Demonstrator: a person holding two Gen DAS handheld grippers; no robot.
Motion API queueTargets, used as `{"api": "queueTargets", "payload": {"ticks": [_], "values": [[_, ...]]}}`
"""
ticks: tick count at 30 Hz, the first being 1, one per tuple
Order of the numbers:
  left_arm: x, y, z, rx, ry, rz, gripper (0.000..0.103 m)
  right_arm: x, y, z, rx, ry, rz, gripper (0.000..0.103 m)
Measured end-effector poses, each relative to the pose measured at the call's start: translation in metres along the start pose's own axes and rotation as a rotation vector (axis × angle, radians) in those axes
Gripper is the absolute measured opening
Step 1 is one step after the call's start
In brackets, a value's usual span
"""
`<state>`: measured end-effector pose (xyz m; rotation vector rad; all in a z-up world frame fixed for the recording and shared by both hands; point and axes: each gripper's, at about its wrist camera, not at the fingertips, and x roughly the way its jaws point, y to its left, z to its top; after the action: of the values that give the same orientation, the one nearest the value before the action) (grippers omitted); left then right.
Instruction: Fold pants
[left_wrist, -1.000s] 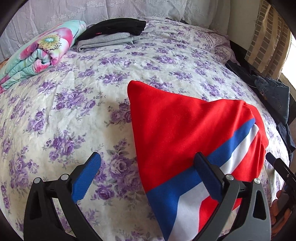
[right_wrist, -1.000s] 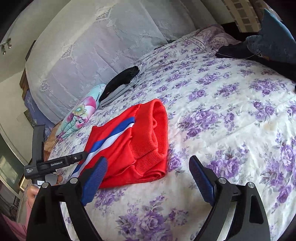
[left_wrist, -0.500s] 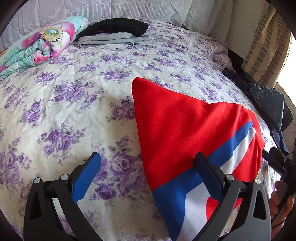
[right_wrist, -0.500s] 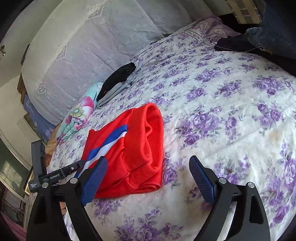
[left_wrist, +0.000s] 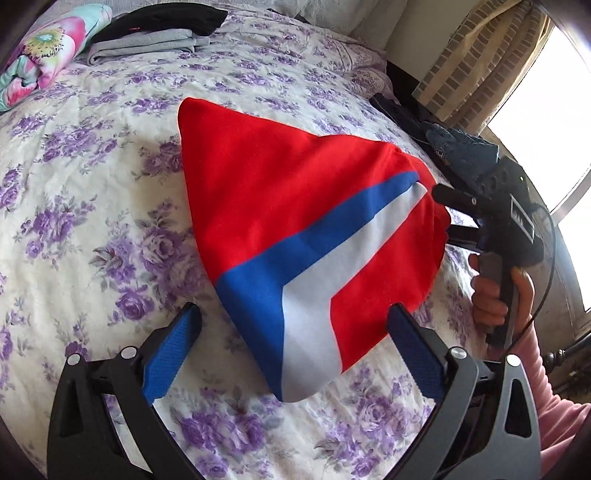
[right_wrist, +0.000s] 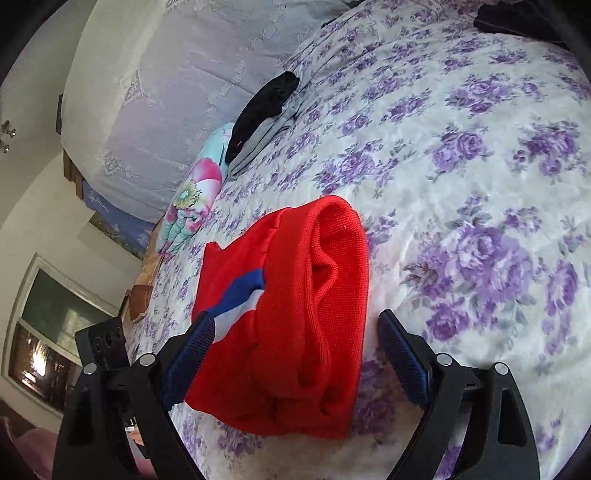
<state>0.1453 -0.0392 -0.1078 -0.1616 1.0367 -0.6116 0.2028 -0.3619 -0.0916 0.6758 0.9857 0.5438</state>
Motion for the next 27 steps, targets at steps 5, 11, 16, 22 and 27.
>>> {"api": "queueTargets", "payload": {"ticks": [5, 11, 16, 22, 27], "values": [[0.002, 0.006, 0.003, -0.023, 0.020, -0.035, 0.098, 0.014, 0.003, 0.009, -0.029, 0.070, 0.073, 0.091], [0.010, 0.000, 0.006, 0.006, 0.011, 0.008, 0.098, 0.025, 0.010, 0.013, -0.082, 0.089, 0.085, 0.092], [0.013, -0.002, 0.009, 0.020, 0.003, 0.022, 0.099, 0.027, 0.008, 0.018, -0.082, 0.084, 0.128, 0.092], [0.017, -0.004, 0.012, 0.020, -0.005, 0.012, 0.099, 0.028, 0.007, 0.018, -0.076, 0.080, 0.181, 0.090], [0.016, 0.000, 0.017, -0.021, -0.014, -0.027, 0.094, 0.023, -0.004, 0.015, -0.014, 0.061, 0.139, 0.061]]}}
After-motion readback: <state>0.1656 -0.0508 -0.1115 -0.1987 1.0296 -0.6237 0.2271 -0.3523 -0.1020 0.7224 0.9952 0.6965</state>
